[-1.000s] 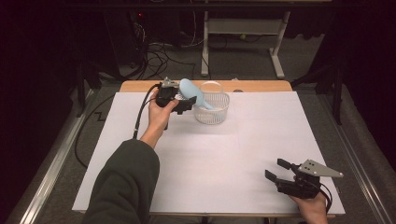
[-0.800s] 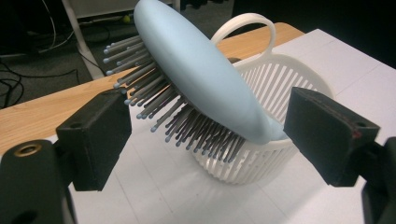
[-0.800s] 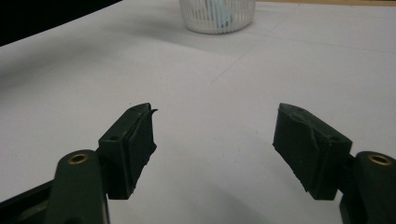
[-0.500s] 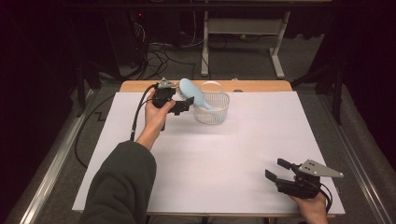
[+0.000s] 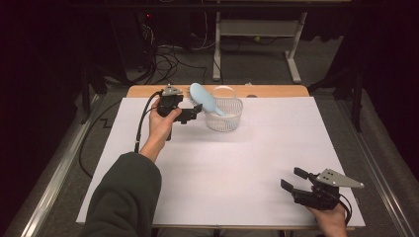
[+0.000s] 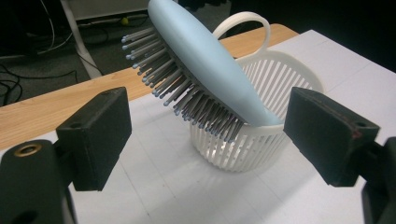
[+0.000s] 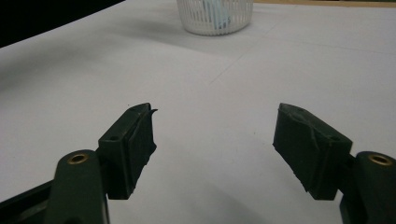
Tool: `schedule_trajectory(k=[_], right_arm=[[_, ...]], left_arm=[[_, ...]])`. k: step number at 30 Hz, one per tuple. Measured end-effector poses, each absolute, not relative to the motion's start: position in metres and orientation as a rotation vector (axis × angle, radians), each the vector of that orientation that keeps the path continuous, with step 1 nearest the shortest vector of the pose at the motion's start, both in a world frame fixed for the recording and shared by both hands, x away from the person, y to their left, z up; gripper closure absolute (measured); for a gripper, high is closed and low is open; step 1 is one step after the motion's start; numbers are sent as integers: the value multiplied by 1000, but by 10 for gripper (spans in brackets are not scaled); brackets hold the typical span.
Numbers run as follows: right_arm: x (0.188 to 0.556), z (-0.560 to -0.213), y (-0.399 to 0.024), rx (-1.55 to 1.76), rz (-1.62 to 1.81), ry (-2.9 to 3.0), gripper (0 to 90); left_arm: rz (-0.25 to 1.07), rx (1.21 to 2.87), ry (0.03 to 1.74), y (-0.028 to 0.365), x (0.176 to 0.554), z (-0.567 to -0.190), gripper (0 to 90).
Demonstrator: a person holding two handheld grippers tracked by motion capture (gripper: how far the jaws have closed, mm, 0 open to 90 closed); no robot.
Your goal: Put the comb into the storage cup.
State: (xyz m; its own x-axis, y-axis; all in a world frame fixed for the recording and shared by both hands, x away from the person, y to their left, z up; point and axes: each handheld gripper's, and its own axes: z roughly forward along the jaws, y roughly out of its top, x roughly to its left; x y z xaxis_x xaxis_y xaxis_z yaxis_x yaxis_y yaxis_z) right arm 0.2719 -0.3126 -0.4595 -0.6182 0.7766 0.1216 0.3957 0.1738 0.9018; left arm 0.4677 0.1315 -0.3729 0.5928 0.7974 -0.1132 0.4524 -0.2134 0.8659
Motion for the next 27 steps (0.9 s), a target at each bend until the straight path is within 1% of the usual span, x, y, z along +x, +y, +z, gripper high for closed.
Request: schedule_trajectory(k=[27], right_arm=[[272,-458,-314,1118,1440,2061,291]], left_arm=[[454,1848,990,147,450,-370,161]])
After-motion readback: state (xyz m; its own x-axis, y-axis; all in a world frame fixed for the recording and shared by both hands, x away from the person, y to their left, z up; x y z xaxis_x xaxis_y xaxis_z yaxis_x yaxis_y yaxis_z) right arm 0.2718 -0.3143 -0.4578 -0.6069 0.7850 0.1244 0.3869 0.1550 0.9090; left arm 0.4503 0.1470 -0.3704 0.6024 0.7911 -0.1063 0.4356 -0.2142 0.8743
